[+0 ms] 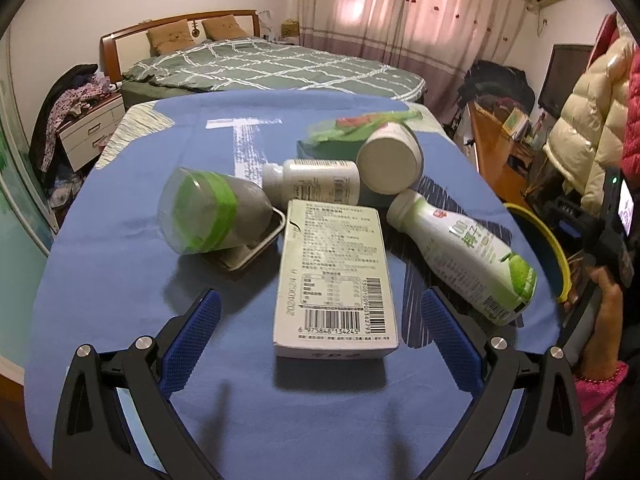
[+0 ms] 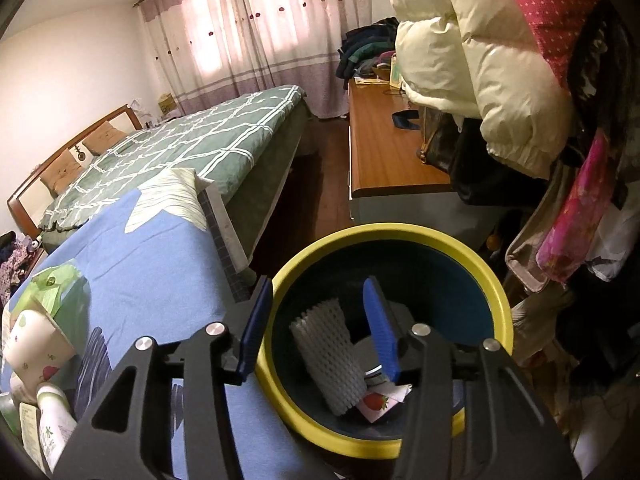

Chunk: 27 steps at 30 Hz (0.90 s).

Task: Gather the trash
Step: 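Carry the foam mesh sleeve into the yellow bin and open the right tool, then grasp the white barcode carton box with the left tool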

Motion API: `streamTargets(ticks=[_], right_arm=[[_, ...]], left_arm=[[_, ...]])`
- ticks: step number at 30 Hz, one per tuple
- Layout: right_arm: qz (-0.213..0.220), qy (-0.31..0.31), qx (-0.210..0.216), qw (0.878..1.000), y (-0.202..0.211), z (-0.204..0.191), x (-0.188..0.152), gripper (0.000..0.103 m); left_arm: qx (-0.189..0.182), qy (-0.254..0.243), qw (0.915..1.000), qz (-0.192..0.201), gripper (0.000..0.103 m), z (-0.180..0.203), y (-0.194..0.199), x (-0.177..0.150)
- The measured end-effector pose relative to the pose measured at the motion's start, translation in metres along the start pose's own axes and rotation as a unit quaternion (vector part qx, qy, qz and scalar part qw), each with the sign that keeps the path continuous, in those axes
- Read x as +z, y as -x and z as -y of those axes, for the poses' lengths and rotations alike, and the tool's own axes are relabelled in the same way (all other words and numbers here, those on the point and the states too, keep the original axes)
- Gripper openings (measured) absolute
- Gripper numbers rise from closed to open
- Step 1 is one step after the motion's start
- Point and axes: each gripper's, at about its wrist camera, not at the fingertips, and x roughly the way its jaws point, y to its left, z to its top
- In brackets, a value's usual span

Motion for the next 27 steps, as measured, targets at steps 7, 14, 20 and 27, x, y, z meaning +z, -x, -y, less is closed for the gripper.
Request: streamTargets(ticks=[7,14,20,27], right_arm=[[0.001,0.002,0.004,1.0,-0.002,0.003,0.001,0.048],[-0.002,0.0,0.011,1.0,-0.003,0.002,0.001,0.049],[-0.004,0.0,0.017,1.0,-0.004,0.001,0.001,0.049],[-0.004,0.0,0.019,1.0,-0.004,0.001,0.001,0.049]], left_arm=[[0.026,-0.024,0.9992,-0.016,0.098,0.009,-0.027,0.004],[0.031,-0.038,0.998,-0.04,0.098,0.014,-0.052,0.012],[0.034,-0.041,0.9971,-0.055,0.098,0.013,-0.07,0.016],[0.036,-0.045,0.9962,-0.066,0.089,0.013,-0.084,0.019]])
